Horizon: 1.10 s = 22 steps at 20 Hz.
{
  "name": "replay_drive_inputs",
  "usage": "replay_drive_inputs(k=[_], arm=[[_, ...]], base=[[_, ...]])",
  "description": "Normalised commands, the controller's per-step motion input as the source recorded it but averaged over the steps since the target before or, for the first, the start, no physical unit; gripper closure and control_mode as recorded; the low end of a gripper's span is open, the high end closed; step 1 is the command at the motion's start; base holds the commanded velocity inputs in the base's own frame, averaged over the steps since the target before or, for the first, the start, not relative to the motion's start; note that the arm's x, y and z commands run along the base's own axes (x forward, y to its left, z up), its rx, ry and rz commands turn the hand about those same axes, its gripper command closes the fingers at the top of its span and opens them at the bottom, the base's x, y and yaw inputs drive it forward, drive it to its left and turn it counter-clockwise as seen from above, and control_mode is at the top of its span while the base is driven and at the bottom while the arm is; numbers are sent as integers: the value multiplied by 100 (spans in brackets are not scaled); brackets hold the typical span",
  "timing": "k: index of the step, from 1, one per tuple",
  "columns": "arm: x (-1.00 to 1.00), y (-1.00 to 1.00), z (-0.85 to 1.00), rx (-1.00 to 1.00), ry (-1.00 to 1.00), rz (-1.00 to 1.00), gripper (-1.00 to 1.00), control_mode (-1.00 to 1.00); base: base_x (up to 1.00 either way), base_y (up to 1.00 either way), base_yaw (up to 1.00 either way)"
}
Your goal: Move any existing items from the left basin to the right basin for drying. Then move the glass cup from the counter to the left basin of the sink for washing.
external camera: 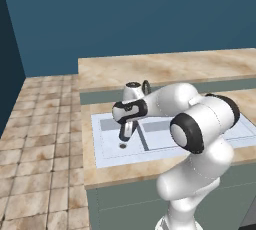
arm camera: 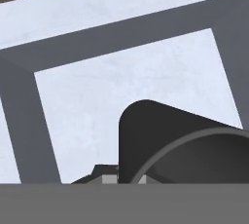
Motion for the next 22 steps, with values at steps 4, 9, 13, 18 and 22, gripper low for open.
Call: replay_drive_inputs(k=[4,9,13,18,22], arm=[[14,2,-40,0,0,1,100,-100],[23,3,-32,0,-1,0,100,-100],[14,0,-33,0,0,0,100,-100],[12,0,-32,0,0,0,100,-100],[13,2,-24,0,0,0,100,-100]], base=[[0,0,0],[0,0,0],[0,0,0],[0,0,0],[0,0,0]])
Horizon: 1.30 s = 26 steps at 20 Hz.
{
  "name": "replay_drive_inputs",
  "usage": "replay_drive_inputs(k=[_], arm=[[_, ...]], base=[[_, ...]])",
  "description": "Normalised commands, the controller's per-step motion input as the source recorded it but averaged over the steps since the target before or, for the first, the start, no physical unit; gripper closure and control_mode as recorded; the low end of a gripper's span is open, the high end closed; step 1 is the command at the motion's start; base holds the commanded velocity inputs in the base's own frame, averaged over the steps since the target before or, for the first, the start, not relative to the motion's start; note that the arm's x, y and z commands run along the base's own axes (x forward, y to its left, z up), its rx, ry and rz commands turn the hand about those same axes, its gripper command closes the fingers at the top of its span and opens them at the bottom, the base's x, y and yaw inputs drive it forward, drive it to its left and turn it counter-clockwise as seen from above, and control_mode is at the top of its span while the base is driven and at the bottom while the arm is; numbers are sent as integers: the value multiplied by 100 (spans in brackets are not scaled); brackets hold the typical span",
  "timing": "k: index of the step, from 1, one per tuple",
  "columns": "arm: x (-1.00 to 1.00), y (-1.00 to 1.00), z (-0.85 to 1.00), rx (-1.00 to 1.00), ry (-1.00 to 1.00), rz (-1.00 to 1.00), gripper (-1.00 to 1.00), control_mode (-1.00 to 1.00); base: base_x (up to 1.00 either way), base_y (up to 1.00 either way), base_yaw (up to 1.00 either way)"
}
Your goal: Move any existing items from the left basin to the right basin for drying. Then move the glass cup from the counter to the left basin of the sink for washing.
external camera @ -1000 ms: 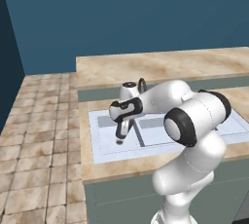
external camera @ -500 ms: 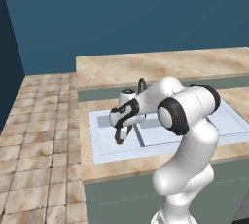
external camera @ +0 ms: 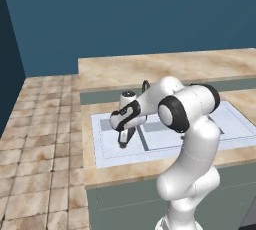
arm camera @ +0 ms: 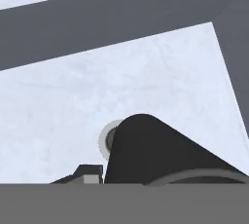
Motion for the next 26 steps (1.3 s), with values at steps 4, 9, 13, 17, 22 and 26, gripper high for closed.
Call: replay_drive_inputs(k=[4,9,13,17,22,26], arm=[[1,7,-18,0,0,0,100,-100],[0,16,-10,0,0,0,-100,-100],[0,15,0,0,0,0,-100,-100],[0,19,0,-1,0,0,-100,-100],[0,3,10,0,0,0,-100,-100],[0,5,42,0,0,0,-100,-100]], base=[[0,0,0],[0,0,0],[0,0,0],[0,0,0],[0,0,0],[0,0,0]])
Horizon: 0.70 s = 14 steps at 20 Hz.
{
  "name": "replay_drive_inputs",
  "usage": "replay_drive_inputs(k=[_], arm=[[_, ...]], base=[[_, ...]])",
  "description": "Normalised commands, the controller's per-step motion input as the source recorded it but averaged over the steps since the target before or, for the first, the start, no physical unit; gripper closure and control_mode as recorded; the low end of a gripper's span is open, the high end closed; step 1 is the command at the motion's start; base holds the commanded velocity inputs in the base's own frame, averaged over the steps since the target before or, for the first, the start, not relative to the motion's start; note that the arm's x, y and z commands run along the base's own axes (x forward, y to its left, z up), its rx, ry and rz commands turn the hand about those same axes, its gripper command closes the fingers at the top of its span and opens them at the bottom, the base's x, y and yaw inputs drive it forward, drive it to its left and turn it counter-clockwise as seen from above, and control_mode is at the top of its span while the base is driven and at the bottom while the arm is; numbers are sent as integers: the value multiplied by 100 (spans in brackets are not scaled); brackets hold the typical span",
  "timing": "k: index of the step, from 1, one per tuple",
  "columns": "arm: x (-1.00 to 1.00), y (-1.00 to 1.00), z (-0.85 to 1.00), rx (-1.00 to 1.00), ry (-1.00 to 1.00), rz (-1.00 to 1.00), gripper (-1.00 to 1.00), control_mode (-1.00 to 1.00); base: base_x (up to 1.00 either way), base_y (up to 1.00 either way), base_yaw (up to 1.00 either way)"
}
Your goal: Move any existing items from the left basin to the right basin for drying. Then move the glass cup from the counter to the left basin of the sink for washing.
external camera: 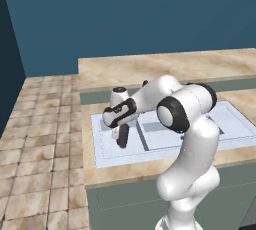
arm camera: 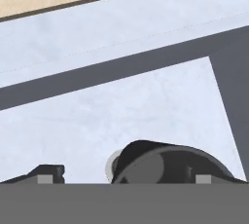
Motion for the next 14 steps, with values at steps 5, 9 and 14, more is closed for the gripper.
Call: replay_drive_inputs(k=[5,9,14], arm=[[-4,5,76,0,-3,0,-100,-100],[-13,0,85,0,-6,0,-100,-100],[-6,0,85,0,-5,-3,-100,-100]], base=[[0,0,0],[0,0,0],[0,0,0]])
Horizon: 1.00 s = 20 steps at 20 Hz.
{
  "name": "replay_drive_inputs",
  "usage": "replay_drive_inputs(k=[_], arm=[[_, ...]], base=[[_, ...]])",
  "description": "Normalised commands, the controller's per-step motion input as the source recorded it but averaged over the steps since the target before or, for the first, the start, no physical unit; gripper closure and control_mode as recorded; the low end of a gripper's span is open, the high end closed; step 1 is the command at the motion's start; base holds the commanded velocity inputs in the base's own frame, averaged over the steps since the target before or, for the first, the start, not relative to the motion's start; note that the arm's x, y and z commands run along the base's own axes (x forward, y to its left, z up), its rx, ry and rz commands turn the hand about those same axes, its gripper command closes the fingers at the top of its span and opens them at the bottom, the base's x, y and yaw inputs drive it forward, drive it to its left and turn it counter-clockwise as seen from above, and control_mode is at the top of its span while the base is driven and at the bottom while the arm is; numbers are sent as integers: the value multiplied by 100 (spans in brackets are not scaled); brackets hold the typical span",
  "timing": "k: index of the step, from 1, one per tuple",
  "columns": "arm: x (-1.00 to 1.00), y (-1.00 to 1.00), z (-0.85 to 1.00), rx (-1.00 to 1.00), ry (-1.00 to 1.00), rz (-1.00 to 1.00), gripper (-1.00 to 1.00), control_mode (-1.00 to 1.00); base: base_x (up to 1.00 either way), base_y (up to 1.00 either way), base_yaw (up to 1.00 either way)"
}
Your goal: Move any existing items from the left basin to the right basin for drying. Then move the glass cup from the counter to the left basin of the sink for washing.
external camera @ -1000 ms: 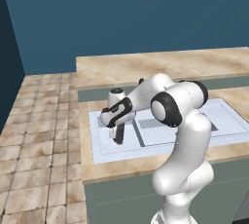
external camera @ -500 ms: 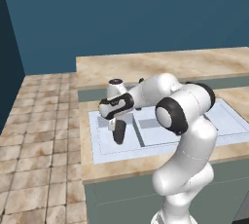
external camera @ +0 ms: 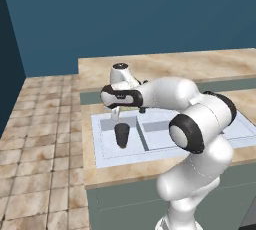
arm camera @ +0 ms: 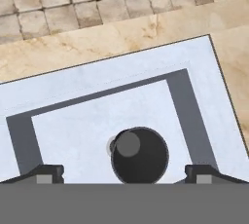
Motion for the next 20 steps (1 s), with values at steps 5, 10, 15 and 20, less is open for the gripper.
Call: replay_drive_inputs(k=[5,10,15,20], arm=[[-31,-2,70,0,-6,-4,-100,-100],[-60,-26,37,1,-7,-4,-100,-100],[-65,-51,14,4,-7,-3,-100,-100],[-59,-63,12,9,-5,-5,-100,-100]], base=[[0,0,0],[0,0,0],[0,0,0],[0,0,0]])
